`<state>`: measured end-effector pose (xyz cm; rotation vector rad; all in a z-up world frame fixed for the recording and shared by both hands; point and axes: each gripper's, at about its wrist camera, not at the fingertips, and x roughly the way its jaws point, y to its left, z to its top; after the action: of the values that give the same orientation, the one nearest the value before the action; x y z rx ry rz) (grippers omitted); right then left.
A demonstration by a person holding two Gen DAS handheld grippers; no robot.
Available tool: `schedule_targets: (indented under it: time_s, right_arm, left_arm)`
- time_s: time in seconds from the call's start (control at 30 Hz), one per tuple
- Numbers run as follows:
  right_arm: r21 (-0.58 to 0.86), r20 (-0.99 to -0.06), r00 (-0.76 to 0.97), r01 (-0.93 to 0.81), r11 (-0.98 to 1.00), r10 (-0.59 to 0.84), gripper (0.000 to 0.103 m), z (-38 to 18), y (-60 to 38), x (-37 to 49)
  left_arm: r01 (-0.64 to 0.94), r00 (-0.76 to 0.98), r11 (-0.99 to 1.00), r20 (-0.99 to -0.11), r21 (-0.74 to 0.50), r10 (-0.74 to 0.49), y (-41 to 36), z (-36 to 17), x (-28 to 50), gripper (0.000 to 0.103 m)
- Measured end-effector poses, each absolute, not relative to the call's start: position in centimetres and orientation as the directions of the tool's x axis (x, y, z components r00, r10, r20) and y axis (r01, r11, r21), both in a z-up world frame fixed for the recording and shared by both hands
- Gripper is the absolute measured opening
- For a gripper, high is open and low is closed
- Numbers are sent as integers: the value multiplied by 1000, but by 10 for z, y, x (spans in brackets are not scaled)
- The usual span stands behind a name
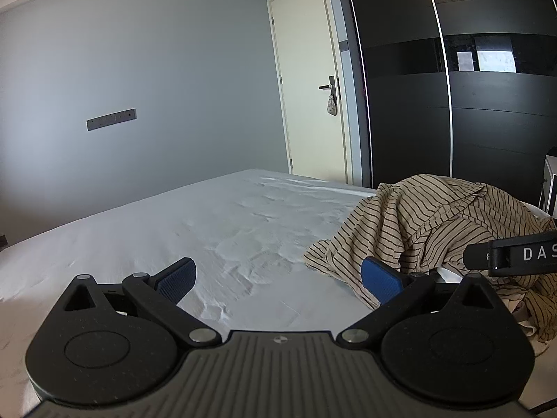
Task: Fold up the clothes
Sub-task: 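Move both grippers toward the striped beige garment pile on the bed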
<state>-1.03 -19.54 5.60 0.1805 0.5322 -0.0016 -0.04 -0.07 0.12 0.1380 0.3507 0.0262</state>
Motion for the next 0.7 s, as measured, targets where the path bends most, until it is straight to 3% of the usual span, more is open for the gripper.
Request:
schedule_targets:
  time_s: [0.53,0.7]
  right_arm:
    - [165,-506,860,25,986,63,93,55,-190,-12]
    - [168,-503,862,26,985,63,93,55,-191,-14]
  left_arm:
    - [-2,971,993,-239,115,29,-4,13,-10,103]
    - [-2,970,995,-243,101,27,-7,15,-7,103]
